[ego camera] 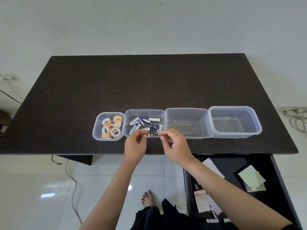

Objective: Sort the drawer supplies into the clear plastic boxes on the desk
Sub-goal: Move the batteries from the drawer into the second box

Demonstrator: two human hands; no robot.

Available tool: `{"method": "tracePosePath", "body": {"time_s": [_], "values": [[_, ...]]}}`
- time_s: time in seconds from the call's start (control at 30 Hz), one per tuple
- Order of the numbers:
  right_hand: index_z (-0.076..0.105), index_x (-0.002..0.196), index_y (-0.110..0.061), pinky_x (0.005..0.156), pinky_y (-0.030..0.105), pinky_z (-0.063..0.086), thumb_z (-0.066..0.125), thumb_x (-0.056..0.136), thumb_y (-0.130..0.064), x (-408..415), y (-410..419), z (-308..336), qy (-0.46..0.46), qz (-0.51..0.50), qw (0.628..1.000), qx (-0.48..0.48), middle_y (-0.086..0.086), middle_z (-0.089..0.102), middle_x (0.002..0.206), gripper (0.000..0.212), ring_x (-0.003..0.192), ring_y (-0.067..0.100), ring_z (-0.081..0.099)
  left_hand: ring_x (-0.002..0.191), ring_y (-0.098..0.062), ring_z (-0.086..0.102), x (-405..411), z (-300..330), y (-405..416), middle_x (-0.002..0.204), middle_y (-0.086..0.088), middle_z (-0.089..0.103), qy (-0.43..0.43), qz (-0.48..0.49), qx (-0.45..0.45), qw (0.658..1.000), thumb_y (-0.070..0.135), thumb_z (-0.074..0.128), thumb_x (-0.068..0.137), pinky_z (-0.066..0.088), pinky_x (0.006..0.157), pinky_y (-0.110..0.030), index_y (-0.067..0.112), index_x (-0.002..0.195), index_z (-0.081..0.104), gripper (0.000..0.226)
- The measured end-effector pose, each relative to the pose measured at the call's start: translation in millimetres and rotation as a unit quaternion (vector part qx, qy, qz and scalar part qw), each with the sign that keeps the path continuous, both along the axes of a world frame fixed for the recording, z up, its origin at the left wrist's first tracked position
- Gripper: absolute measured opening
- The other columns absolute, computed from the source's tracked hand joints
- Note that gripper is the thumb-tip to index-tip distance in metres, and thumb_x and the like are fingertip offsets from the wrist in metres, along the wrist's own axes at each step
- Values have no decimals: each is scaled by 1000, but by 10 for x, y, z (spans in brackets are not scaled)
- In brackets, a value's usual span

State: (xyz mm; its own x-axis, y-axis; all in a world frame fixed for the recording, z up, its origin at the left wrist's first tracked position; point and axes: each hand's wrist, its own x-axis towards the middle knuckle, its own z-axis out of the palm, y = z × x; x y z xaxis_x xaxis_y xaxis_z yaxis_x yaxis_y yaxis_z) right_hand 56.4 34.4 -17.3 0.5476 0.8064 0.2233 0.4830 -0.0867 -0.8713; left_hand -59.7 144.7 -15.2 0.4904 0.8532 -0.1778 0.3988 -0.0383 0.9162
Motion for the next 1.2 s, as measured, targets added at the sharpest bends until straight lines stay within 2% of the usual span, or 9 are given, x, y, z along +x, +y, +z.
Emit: {"method": "tracePosePath", "body": {"time_s": [0.07,0.23,0.47,0.67,0.77,0.87,0.93,1.03,1.2], "values": [[67,99,-10,70,29,55,56,86,-5,41,-259,-79,-10,18,1000,-6,2,65,88,17,78,15,63,89,-12,66,9,-62,-266,92,0,71,1,1,4,1000,1,54,89,50,83,-22,16,92,68,20],[67,99,-13,65,22,49,57,87,-11,280,-1050,-378,-14,63,994,-84,-1,63,86,16,74,7,59,82,1,62,108,-258,-1142,90,8,67,44,-18,-33,998,5,53,91,43,70,-1,16,97,66,18],[67,100,-20,69,28,52,57,89,-16,824,-2224,-915,-7,86,964,-252,-9,64,96,16,79,6,59,85,-3,63,313,-742,-2290,92,9,68,144,-90,-103,980,10,55,90,43,70,-1,21,97,67,18],[67,97,-17,69,22,44,57,87,-13,1116,-3022,-1278,-1,83,937,-338,-12,58,88,14,72,3,51,99,-23,61,455,-965,-2858,122,-8,59,292,-133,-121,939,18,55,90,42,73,-18,13,121,58,32],[66,95,-18,68,24,47,58,85,-12,1180,-3272,-1433,19,90,919,-384,-6,59,86,15,64,1,49,87,-20,55,544,-1057,-2972,137,-12,41,353,-149,-173,907,27,53,91,43,72,-22,16,135,45,46],[66,95,-18,74,29,53,58,84,-12,1226,-3440,-1550,39,97,898,-427,-1,61,89,15,71,8,57,99,-27,58,603,-1141,-3010,143,-15,29,401,-157,-204,879,35,54,90,49,87,-31,17,138,40,53],[66,98,-19,79,33,54,58,85,-14,1266,-3512,-1607,41,94,881,-461,-1,58,93,16,81,15,60,110,-29,55,647,-1173,-3015,142,-14,29,407,-156,-203,877,35,56,89,47,96,-33,16,137,41,54],[67,96,-20,80,35,53,57,85,-15,1344,-3553,-1646,44,82,850,-519,2,61,98,15,93,21,61,112,-29,54,683,-1212,-3009,141,-11,28,395,-156,-200,883,29,57,89,41,92,-25,15,133,48,47],[67,84,-23,77,31,54,56,80,-8,1385,-3585,-1629,60,104,799,-589,0,68,96,19,91,21,63,115,-25,52,743,-1258,-3000,143,-8,27,355,-171,-190,899,20,55,91,39,89,-20,16,131,49,41]]}}
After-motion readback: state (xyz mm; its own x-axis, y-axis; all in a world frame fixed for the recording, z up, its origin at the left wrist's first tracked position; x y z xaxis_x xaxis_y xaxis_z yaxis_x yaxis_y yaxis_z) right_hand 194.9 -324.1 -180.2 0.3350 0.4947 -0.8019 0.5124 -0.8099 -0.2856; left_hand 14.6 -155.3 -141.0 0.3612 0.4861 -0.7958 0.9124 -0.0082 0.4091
